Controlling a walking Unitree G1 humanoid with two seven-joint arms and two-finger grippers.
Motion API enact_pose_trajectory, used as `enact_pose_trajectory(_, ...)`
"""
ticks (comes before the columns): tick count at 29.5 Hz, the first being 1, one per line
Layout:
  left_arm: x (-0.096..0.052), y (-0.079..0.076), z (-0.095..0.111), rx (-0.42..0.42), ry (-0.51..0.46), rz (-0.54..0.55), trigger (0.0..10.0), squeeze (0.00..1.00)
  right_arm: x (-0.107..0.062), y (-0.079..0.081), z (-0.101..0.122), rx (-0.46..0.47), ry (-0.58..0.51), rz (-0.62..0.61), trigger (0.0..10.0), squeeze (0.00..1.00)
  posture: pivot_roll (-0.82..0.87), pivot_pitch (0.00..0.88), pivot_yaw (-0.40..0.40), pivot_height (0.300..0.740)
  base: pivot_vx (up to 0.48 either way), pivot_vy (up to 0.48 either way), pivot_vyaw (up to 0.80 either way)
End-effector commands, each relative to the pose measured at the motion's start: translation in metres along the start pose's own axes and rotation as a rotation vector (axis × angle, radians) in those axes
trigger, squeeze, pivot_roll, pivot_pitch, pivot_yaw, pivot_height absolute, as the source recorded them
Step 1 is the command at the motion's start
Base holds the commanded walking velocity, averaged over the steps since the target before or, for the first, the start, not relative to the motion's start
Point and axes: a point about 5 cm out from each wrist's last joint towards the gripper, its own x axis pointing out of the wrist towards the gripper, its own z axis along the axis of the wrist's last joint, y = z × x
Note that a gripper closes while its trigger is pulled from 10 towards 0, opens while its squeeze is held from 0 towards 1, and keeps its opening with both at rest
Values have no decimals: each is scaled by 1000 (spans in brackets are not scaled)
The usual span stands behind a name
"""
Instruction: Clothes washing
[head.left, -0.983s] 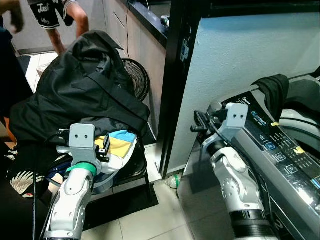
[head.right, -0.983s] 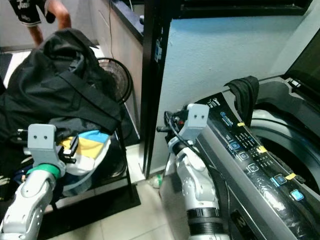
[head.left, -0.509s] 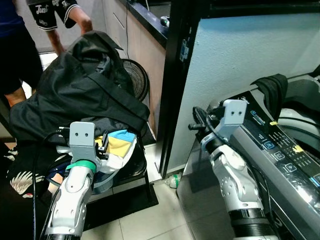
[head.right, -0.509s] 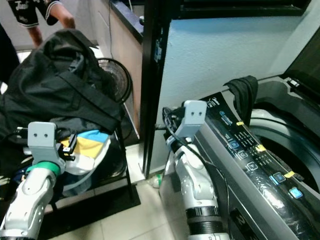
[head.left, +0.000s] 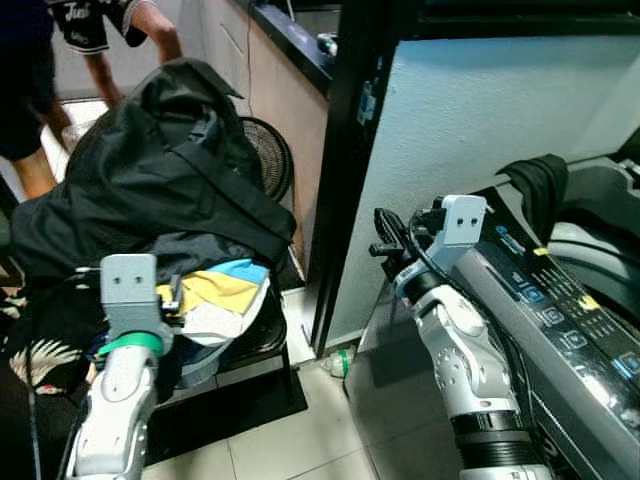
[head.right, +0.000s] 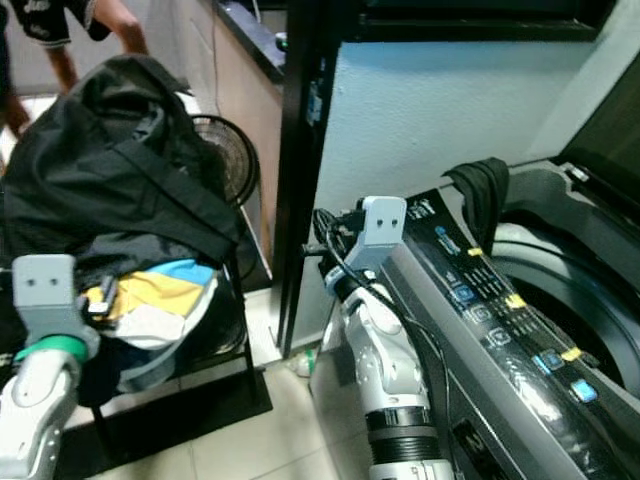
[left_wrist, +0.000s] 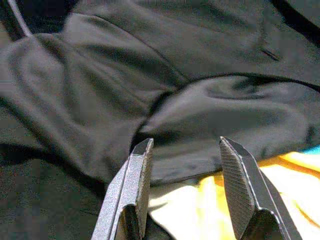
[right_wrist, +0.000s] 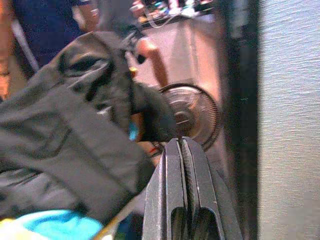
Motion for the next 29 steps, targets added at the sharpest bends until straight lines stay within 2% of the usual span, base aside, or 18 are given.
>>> enact_pose_trajectory(1, -1, -4, 2, 6, 1, -25, 10000, 0, -2, 1, -4, 3, 9, 4, 10000, 0, 147, 4, -10, 740, 0, 0, 0)
enact_pose_trajectory(6, 1, -8, 1, -6, 6, -33, 10000, 0, -3, 3, -4, -15, 8, 27, 10000, 0, 138, 7, 0, 740, 0, 0, 0)
enact_pose_trajectory(8, 3, -17, 2, -11, 5, -68, 10000, 0, -6, 7, -7, -24, 10, 37, 10000, 0, 121, 0, 10, 740, 0, 0, 0)
enact_pose_trajectory(14, 6, -26, 4, -12, -5, -96, 10000, 0, -8, 7, -10, -15, 16, 26, 10000, 0, 113, 0, 6, 740, 0, 0, 0)
enact_pose_trajectory(22, 2, -26, 0, -17, 3, -84, 10000, 0, -9, 4, -10, -23, 19, 30, 10000, 0, 114, 0, -16, 740, 0, 0, 0)
enact_pose_trajectory(29, 0, -24, -2, 35, -8, -87, 10000, 0, -8, 3, -10, -24, 21, 19, 10000, 0, 111, 0, -9, 740, 0, 0, 0)
